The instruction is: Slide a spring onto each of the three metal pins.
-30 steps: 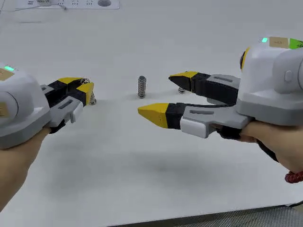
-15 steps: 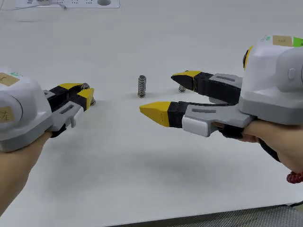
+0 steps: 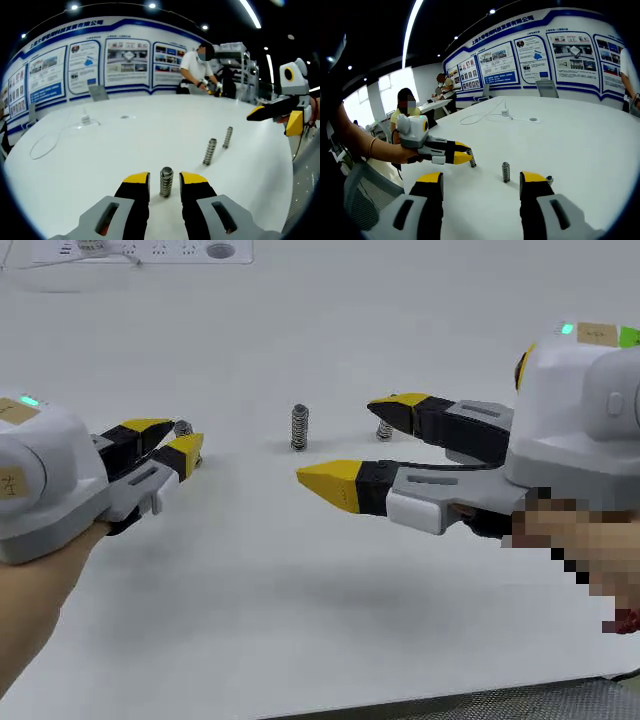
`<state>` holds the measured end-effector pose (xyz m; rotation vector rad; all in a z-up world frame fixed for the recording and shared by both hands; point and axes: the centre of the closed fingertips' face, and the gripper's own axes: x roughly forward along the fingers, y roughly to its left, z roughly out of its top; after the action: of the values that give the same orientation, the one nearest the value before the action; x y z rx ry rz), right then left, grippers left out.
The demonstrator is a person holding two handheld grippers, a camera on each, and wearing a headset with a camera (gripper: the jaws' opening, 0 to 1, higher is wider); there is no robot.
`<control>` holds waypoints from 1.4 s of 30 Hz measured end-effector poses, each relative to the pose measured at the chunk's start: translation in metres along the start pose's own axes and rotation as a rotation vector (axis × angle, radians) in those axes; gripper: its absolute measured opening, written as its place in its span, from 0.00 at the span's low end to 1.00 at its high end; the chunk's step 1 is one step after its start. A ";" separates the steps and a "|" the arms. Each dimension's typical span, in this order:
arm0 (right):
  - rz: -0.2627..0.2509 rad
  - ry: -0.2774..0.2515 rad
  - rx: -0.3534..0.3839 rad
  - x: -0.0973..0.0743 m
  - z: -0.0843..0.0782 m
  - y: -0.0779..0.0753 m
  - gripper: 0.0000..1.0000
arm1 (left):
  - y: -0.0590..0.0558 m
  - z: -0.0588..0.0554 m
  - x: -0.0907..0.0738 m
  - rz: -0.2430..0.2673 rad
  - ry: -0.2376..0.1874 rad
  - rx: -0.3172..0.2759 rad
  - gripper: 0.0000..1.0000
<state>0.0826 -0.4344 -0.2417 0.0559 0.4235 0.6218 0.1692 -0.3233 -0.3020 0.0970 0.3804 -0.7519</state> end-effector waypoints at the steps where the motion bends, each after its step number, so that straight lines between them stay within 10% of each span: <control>1: -0.003 -0.002 -0.002 -0.001 0.001 -0.001 0.63 | 0.000 0.001 -0.001 -0.001 -0.001 -0.003 0.25; 23: -0.083 0.026 -0.022 -0.024 -0.004 -0.021 0.76 | -0.010 0.039 -0.036 -0.051 -0.046 -0.062 0.64; 42: -0.097 0.061 -0.028 -0.042 -0.013 -0.026 0.87 | -0.025 0.032 -0.067 -0.088 -0.005 -0.054 0.95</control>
<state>0.0613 -0.4805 -0.2432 -0.0102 0.4739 0.5346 0.1169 -0.3050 -0.2465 0.0272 0.4016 -0.8279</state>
